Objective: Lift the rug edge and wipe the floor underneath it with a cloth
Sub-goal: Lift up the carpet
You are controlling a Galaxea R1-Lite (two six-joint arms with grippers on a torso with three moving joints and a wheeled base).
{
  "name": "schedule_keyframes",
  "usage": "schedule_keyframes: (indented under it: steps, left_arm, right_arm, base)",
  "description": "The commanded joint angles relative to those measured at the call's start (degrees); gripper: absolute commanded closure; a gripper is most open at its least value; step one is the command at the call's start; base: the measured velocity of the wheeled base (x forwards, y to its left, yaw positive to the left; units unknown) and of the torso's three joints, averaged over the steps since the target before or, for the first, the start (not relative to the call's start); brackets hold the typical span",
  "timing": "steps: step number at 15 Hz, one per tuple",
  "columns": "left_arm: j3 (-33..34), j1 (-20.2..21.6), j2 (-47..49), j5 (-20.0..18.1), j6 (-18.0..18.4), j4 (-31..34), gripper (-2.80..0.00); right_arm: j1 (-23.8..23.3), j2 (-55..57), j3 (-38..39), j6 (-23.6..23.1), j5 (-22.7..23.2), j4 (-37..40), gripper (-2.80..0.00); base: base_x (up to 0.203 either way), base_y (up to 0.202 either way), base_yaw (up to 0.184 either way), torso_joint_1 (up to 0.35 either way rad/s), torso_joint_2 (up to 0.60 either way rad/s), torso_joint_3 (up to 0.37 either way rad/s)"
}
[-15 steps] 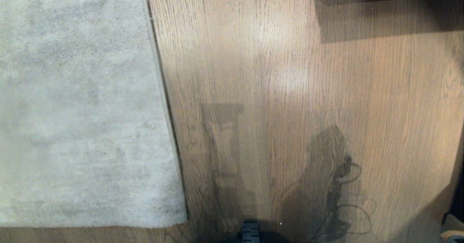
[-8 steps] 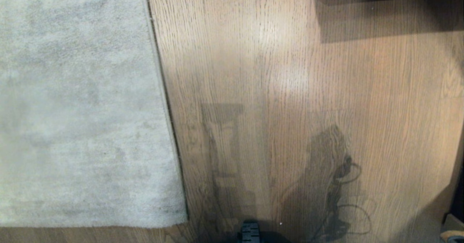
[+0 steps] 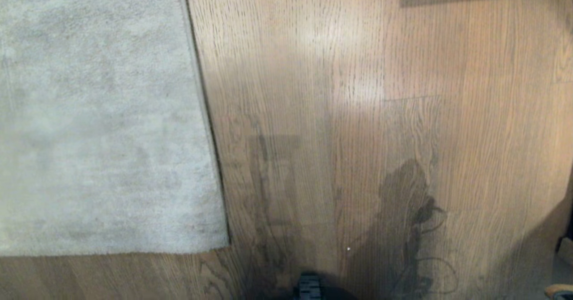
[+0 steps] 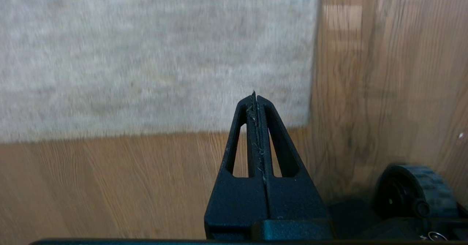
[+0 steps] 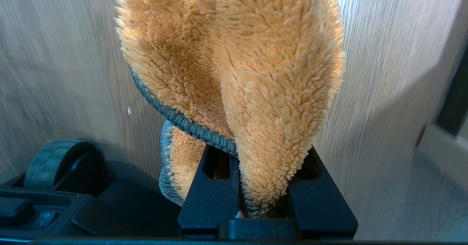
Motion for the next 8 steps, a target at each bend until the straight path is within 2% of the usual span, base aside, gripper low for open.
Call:
schedule_keyframes:
  steps: [1, 5, 8]
  left_arm:
    - [0.01, 0.00, 0.04, 0.02, -0.03, -0.01, 0.00]
    - [0.09, 0.00, 0.04, 0.11, -0.03, -0.19, 0.00]
    - [0.09, 0.00, -0.02, 0.02, -0.03, -0.27, 0.00]
  right_arm:
    - [0.02, 0.07, 0.00, -0.03, 0.05, -0.03, 0.00]
    - [0.02, 0.07, 0.00, -0.03, 0.05, -0.03, 0.00]
    - [0.09, 0.07, 0.00, -0.03, 0.05, -0.03, 0.00]
  base:
    - [-0.194, 0.000, 0.000, -0.002, 0.00, 0.002]
    - [-0.182, 0.000, 0.002, 0.003, 0.00, 0.001]
    - [-0.020, 0.000, 0.000, -0.001, 0.00, 0.001]
